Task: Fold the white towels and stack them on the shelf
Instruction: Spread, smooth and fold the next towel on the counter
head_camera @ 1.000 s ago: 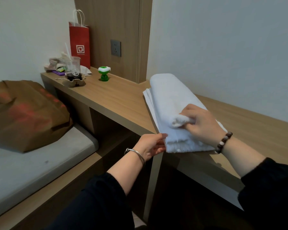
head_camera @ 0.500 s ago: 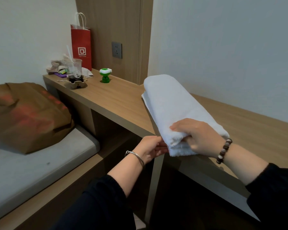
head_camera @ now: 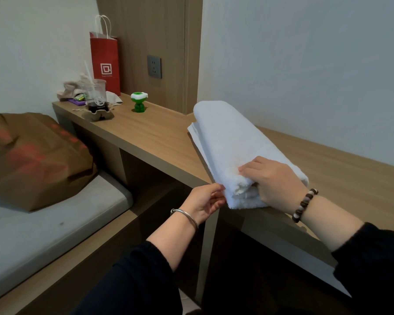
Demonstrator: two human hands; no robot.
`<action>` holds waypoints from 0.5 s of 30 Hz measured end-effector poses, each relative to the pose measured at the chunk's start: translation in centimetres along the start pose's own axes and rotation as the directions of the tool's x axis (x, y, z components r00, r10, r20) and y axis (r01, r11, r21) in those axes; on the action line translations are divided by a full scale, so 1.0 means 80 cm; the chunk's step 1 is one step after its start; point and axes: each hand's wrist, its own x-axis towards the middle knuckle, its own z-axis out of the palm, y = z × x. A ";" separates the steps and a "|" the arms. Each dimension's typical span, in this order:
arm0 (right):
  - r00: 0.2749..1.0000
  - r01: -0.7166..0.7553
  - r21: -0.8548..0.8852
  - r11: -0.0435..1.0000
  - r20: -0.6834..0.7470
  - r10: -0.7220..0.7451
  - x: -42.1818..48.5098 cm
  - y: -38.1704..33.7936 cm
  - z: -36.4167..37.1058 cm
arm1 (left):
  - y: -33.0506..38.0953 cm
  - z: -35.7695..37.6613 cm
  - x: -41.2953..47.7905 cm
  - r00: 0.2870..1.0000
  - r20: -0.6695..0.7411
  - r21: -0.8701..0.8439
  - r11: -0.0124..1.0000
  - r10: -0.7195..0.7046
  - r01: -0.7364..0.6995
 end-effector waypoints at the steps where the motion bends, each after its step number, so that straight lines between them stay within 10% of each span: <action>1: 1.000 -0.017 0.000 1.000 -0.004 0.017 -0.001 -0.001 0.002 | -0.001 0.000 -0.001 1.000 -0.001 -0.001 1.000 -0.004 0.004; 15: 0.997 -0.069 0.157 0.985 -0.016 0.073 -0.012 -0.011 0.014 | 0.020 -0.010 -0.016 0.966 0.179 0.180 0.971 -0.188 0.156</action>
